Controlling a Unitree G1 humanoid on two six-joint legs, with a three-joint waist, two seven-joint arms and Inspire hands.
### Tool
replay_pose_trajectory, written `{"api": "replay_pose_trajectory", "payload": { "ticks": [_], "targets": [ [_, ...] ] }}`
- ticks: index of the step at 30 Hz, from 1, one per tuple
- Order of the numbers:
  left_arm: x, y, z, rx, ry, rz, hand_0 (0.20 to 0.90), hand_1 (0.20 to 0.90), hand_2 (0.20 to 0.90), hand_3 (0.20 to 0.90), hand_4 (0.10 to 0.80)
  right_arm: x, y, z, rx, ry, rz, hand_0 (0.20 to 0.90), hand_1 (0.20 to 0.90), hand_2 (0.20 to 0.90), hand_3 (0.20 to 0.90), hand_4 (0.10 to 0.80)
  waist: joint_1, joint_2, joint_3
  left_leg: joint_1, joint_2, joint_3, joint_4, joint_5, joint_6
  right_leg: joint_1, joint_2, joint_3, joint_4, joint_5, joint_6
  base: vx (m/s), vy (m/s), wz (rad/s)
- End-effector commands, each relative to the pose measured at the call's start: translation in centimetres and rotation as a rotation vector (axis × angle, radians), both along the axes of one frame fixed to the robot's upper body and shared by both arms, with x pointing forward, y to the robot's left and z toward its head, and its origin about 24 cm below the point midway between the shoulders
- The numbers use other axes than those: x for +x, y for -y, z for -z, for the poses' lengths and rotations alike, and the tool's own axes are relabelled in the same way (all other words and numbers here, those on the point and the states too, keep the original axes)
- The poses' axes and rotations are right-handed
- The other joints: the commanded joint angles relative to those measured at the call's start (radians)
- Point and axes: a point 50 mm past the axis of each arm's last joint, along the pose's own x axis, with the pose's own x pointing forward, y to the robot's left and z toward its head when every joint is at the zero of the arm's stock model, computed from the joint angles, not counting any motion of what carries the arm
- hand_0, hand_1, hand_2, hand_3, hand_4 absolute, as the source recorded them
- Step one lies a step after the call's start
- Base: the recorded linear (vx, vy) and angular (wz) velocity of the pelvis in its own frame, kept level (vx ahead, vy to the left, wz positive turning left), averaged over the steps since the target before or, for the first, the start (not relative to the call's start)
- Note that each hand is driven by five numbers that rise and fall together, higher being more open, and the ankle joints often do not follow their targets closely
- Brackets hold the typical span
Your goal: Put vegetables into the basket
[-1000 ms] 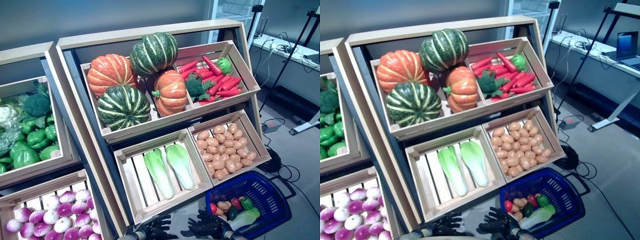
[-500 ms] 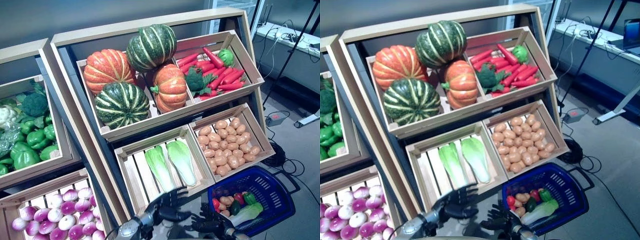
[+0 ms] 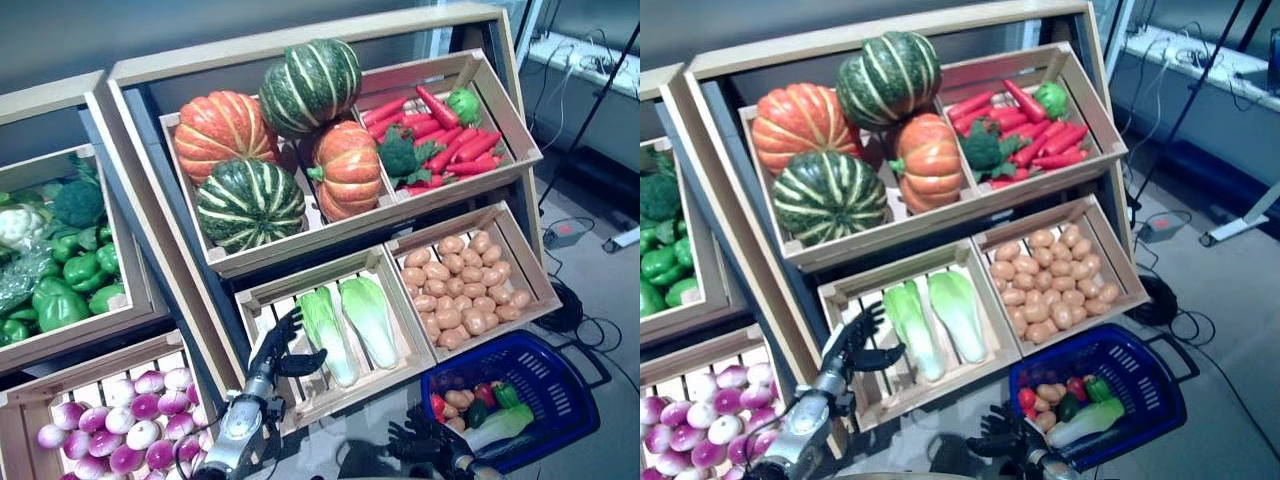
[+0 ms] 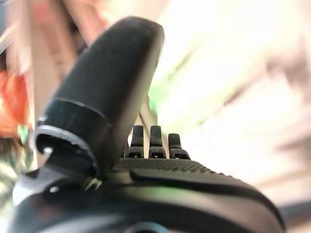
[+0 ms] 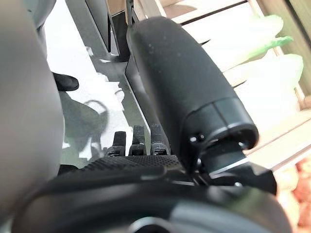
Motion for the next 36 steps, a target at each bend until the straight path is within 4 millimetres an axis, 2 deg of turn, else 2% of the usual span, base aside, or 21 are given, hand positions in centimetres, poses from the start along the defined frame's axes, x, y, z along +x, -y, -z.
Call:
{"api": "replay_pose_trajectory", "payload": {
  "ticks": [1,2,4,5,6,7,8,13,16,18,21,22,31,34,36],
  "targets": [
    [8.2,0.9,-8.5,0.449,0.461,-0.002,0.900,0.900,0.900,0.900,0.800,5.3,0.0,-2.6,0.023,0.221,0.015,0.900,0.900,0.900,0.900,0.800,-0.049,-0.018,0.121,-0.084,-0.140,0.035,0.010,0.014,0.086,-0.092,0.112,0.009,0.068,0.012,-0.113,-0.244,0.061,-0.10],
    [8.5,0.8,-8.7,0.473,0.471,-0.006,0.900,0.900,0.900,0.900,0.800,5.5,0.0,-2.7,0.025,0.231,0.017,0.900,0.900,0.900,0.900,0.800,-0.051,-0.018,0.127,-0.089,-0.139,0.036,0.013,0.015,0.086,-0.099,0.112,0.011,0.073,0.012,-0.114,-0.223,0.054,-0.21],
    [10.5,-0.2,-11.0,0.678,0.557,-0.025,0.900,0.900,0.900,0.900,0.800,7.6,0.2,-4.2,0.041,0.329,0.025,0.900,0.900,0.900,0.900,0.800,-0.073,-0.024,0.193,-0.163,-0.134,0.049,0.093,0.012,0.081,-0.179,0.107,0.015,0.154,0.001,-0.123,-0.188,0.043,-0.22],
    [10.6,-0.2,-11.2,0.717,0.572,-0.019,0.900,0.900,0.900,0.900,0.800,7.8,0.3,-4.4,0.043,0.340,0.028,0.900,0.900,0.900,0.900,0.800,-0.075,-0.025,0.198,-0.175,-0.134,0.051,0.107,0.009,0.080,-0.191,0.106,0.014,0.167,-0.003,-0.124,-0.264,0.051,-0.18],
    [11.4,-0.8,-12.3,0.835,0.631,-0.027,0.900,0.900,0.900,0.900,0.800,8.9,0.3,-5.3,0.051,0.393,0.024,0.900,0.900,0.900,0.900,0.800,-0.087,-0.032,0.238,-0.251,-0.132,0.058,0.194,0.004,0.076,-0.270,0.099,0.008,0.254,-0.016,-0.130,-0.162,0.030,-0.23],
    [11.5,-0.9,-12.4,0.859,0.637,-0.024,0.900,0.900,0.900,0.900,0.800,9.1,0.3,-5.4,0.053,0.400,0.025,0.900,0.900,0.900,0.900,0.800,-0.089,-0.033,0.242,-0.263,-0.131,0.059,0.206,0.002,0.075,-0.282,0.098,0.006,0.267,-0.019,-0.130,-0.263,0.036,-0.29],
    [12.4,-1.6,-13.8,0.990,0.685,-0.013,0.900,0.900,0.900,0.900,0.800,10.0,0.6,-6.3,0.074,0.442,0.030,0.900,0.900,0.900,0.900,0.800,-0.099,-0.043,0.274,-0.347,-0.133,0.067,0.296,-0.009,0.074,-0.363,0.091,0.000,0.354,-0.039,-0.137,-0.160,0.017,-0.17],
    [13.6,-2.9,-16.4,1.329,0.773,-0.006,0.900,0.900,0.900,0.900,0.800,12.0,0.3,-8.3,0.159,0.537,0.050,0.900,0.900,0.900,0.900,0.800,-0.110,-0.070,0.310,-0.539,-0.128,0.095,0.475,-0.055,0.085,-0.537,0.076,-0.012,0.500,-0.073,-0.148,-0.142,0.004,0.02],
    [13.9,-3.2,-17.5,1.434,0.809,-0.007,0.900,0.900,0.900,0.900,0.800,12.9,-0.2,-9.1,0.180,0.571,0.050,0.900,0.900,0.900,0.900,0.800,-0.111,-0.075,0.324,-0.601,-0.123,0.095,0.528,-0.066,0.087,-0.592,0.082,-0.008,0.544,-0.080,-0.151,-0.130,0.001,-0.01],
    [14.4,-3.4,-19.5,1.588,0.861,-0.002,0.900,0.900,0.900,0.900,0.800,14.0,-0.6,-10.6,0.198,0.627,0.052,0.900,0.900,0.900,0.900,0.800,-0.114,-0.080,0.352,-0.701,-0.104,0.097,0.631,-0.094,0.092,-0.683,0.087,-0.008,0.632,-0.101,-0.158,-0.190,0.018,-0.05],
    [14.6,-3.7,-20.5,1.671,0.857,-0.005,0.900,0.900,0.900,0.900,0.800,14.5,-0.4,-11.2,0.196,0.653,0.064,0.900,0.900,0.900,0.900,0.800,-0.114,-0.079,0.366,-0.755,-0.096,0.099,0.689,-0.110,0.095,-0.731,0.086,-0.015,0.685,-0.116,-0.164,-0.081,0.026,-0.03],
    [14.7,-4.4,-21.1,1.729,0.824,-0.028,0.900,0.900,0.900,0.900,0.800,14.7,0.1,-11.6,0.188,0.664,0.080,0.900,0.900,0.900,0.900,0.800,-0.114,-0.076,0.377,-0.783,-0.090,0.093,0.747,-0.156,0.090,-0.755,0.088,-0.010,0.744,-0.157,-0.160,0.004,0.028,0.08],
    [14.3,-7.2,-23.1,1.846,0.755,-0.104,0.900,0.900,0.900,0.900,0.800,15.3,2.9,-12.8,0.154,0.694,0.157,0.900,0.900,0.900,0.900,0.800,-0.104,-0.065,0.411,-0.911,-0.072,0.096,0.894,-0.196,0.091,-0.867,0.077,-0.022,0.906,-0.204,-0.179,-0.050,0.029,-0.04],
    [14.2,-7.5,-24.3,1.852,0.794,-0.136,0.900,0.900,0.900,0.900,0.800,15.5,3.2,-13.1,0.151,0.706,0.163,0.900,0.900,0.900,0.900,0.800,-0.101,-0.068,0.418,-0.936,-0.071,0.091,0.923,-0.203,0.090,-0.887,0.075,-0.026,0.935,-0.211,-0.183,-0.025,-0.014,0.08],
    [14.5,-7.5,-25.8,1.895,0.812,-0.143,0.900,0.900,0.900,0.900,0.800,15.6,3.2,-13.4,0.153,0.725,0.167,0.900,0.900,0.900,0.900,0.800,-0.096,-0.072,0.422,-0.966,-0.075,0.085,0.947,-0.207,0.094,-0.912,0.075,-0.031,0.961,-0.218,-0.187,-0.032,-0.013,0.12]
  ]
}}
